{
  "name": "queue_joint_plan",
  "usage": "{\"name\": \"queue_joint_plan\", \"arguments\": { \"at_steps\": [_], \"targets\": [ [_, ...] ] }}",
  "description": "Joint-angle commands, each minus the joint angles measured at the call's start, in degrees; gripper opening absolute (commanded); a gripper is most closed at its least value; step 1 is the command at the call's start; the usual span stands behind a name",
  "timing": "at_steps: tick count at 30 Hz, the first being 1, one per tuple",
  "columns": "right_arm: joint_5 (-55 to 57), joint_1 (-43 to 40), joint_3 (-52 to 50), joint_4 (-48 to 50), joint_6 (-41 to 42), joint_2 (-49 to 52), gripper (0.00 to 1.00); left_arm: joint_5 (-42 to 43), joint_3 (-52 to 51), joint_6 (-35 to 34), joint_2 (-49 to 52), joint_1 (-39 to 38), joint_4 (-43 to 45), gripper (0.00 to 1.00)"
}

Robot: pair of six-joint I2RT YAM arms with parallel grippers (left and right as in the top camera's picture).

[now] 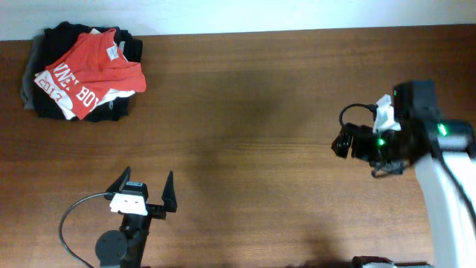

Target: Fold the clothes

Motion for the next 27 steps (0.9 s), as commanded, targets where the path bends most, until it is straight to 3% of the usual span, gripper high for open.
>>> {"name": "queue_joint_plan", "arguments": {
  "at_steps": [1,8,16,21,27],
  "targets": [
    [5.9,3.1,0.0,0.2,-0.7,-9.4,0.98,-0.4,-0.2,0.7,-0.5,0.3,-0.3,0.99],
    [7.5,4.3,-15.1,12.3,-0.8,-31.7,0.98,-0.4,-0.2,0.7,-0.5,0.3,-0.3,0.99],
    [1.3,4.3,-48.9,37.0,-1.2,-61.8,0.98,-0.4,-0.2,0.7,-0.5,0.3,-0.3,0.99],
    [-3.9,4.3,-62.1,51.3,-1.2,-69.8,0.98,-0.4,-0.2,0.7,-0.5,0.3,-0.3,0.99],
    [-3.9,4.3,-72.2,67.5,-1.2,-72.4,0.98,-0.4,-0.2,0.7,-0.5,0.3,-0.3,0.99]
  ]
}}
